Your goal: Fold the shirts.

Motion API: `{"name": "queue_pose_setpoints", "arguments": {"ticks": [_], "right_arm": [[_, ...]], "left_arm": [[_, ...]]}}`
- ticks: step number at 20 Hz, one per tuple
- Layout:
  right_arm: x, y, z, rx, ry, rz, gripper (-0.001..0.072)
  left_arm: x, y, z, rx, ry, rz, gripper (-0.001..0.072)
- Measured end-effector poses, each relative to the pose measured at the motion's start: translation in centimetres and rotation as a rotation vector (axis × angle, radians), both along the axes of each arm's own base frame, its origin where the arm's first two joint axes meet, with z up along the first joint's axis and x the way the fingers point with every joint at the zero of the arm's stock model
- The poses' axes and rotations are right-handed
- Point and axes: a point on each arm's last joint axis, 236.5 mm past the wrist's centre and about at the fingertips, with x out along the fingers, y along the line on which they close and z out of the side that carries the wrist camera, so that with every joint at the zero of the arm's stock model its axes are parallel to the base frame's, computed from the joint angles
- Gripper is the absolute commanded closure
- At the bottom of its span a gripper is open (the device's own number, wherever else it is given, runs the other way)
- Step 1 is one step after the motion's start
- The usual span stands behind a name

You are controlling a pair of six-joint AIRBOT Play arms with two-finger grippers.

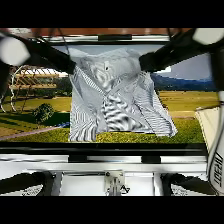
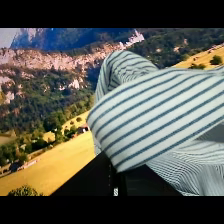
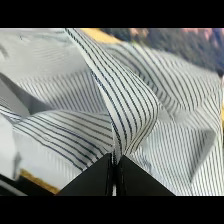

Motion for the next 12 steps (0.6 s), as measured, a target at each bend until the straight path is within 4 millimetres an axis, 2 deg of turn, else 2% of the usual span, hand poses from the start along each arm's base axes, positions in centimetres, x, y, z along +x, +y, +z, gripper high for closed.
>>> {"name": "queue_pose_setpoints", "arguments": {"ticks": [2,5,8,12], "right_arm": [[-2.3,0.0,1.8,0.025,0.018,0.01,0.0643],[-5.2,-0.4,1.5,0.013,0.108,0.02,0.0644],[-7.2,-0.5,-1.6,-0.04,0.246,0.029,0.0643],[-8.1,-2.1,-6.3,-0.158,0.373,-0.008,0.0643]], "left_arm": [[-2.8,0.5,2.4,-0.024,0.023,-0.015,0.0663],[-6.2,1.7,2.7,-0.009,0.113,-0.02,0.0664],[-8.5,1.6,0.3,0.006,0.241,-0.034,0.0663],[-10.0,2.0,-4.7,0.064,0.414,-0.029,0.0664]]}}
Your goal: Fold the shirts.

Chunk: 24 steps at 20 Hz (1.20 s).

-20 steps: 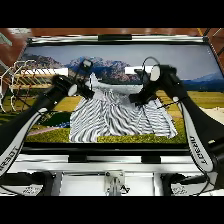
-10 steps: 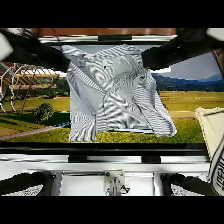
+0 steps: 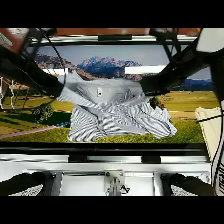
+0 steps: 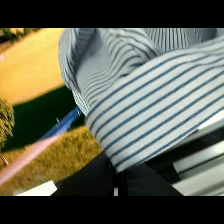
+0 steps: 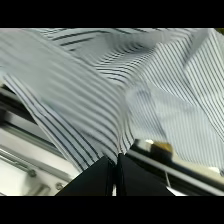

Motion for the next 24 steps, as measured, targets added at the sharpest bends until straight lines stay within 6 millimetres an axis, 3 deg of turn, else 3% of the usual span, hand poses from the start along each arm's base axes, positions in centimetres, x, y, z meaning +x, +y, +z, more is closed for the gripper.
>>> {"name": "queue_pose_setpoints", "arguments": {"ticks": [2,4,7,11,15,23,24], "right_arm": [[-0.1,-0.7,-1.1,-0.042,0.02,-0.009,0.0643],[-0.1,-1.2,-1.4,-0.064,0.016,-0.015,0.0643],[0.1,-1.4,-0.8,-0.062,-0.012,-0.019,0.0643],[0.6,-1.2,1.5,-0.036,-0.087,-0.025,0.0644],[0.8,-1.1,2.3,-0.025,-0.102,-0.044,0.0644],[1.9,-1.1,-0.2,-0.066,-0.027,-0.06,0.0643],[2.1,-1.1,-0.5,-0.071,-0.02,-0.061,0.0643]], "left_arm": [[-0.8,-0.1,-2.1,0.014,0.071,-0.006,0.0664],[-1.4,-0.8,-2.8,-0.009,0.1,-0.015,0.0664],[-1.7,-1.7,-1.9,-0.063,0.082,-0.024,0.0664],[-1.7,-1.9,0.5,-0.115,0.02,-0.025,0.0664],[-0.9,-1.5,0.0,-0.104,0.028,-0.005,0.0663],[1.7,-1.6,-2.0,-0.092,0.035,0.019,0.0659],[2.1,-1.7,-2.0,-0.097,0.025,0.02,0.0619]]}}
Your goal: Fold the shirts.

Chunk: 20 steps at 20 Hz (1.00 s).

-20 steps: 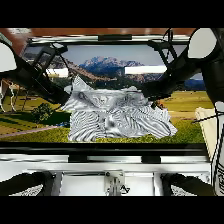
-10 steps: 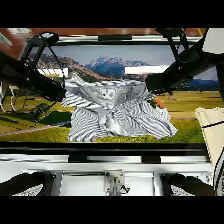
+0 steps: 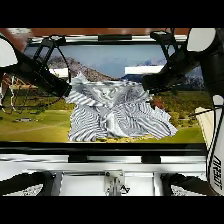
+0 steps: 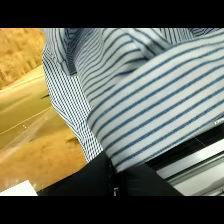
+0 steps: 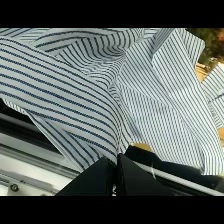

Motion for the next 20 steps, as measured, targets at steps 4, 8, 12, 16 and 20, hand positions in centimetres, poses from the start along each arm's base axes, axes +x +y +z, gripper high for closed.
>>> {"name": "queue_pose_setpoints", "arguments": {"ticks": [4,8,12,16,20], "right_arm": [[0.3,0.1,-0.7,-0.007,0.02,-0.003,0.0644],[0.3,0.1,-0.9,-0.01,0.028,-0.003,0.0644],[0.3,0.1,-1.0,-0.01,0.032,-0.011,0.0644],[0.3,0.1,-1.0,-0.009,0.033,-0.018,0.0644],[0.2,0.1,-1.0,-0.009,0.035,-0.022,0.0644]], "left_arm": [[1.0,-0.2,-0.5,-0.003,-0.009,0.001,0.0419],[1.8,0.4,-1.0,-0.001,-0.007,0.023,0.0363],[2.6,1.9,-1.1,0.0,-0.006,0.06,0.0285],[2.7,2.6,-0.8,0.0,-0.008,0.072,0.0184],[2.6,4.3,0.8,0.007,-0.055,0.089,0.0148]]}}
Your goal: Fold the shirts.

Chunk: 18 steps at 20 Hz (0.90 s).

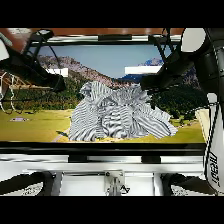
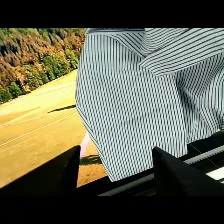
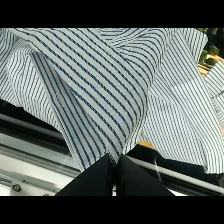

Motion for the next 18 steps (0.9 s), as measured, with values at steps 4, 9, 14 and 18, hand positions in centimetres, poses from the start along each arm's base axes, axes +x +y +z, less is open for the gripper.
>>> {"name": "queue_pose_setpoints", "arguments": {"ticks": [4,9,14,18], "right_arm": [[0.0,0.0,0.0,0.0,0.001,0.0,0.0643],[-0.2,0.3,0.0,0.007,0.002,0.029,0.0643],[-0.2,0.4,0.0,0.007,0.001,0.051,0.0643],[-0.2,0.3,0.0,0.006,-0.001,0.055,0.0643]], "left_arm": [[0.1,6.6,4.0,0.016,-0.125,0.138,0.0097],[-2.6,20.0,4.3,0.107,-0.113,0.442,0.01],[-2.9,28.6,-1.4,0.14,-0.065,0.61,0.0101],[-1.2,33.4,-8.4,0.152,0.028,0.626,0.0101]]}}
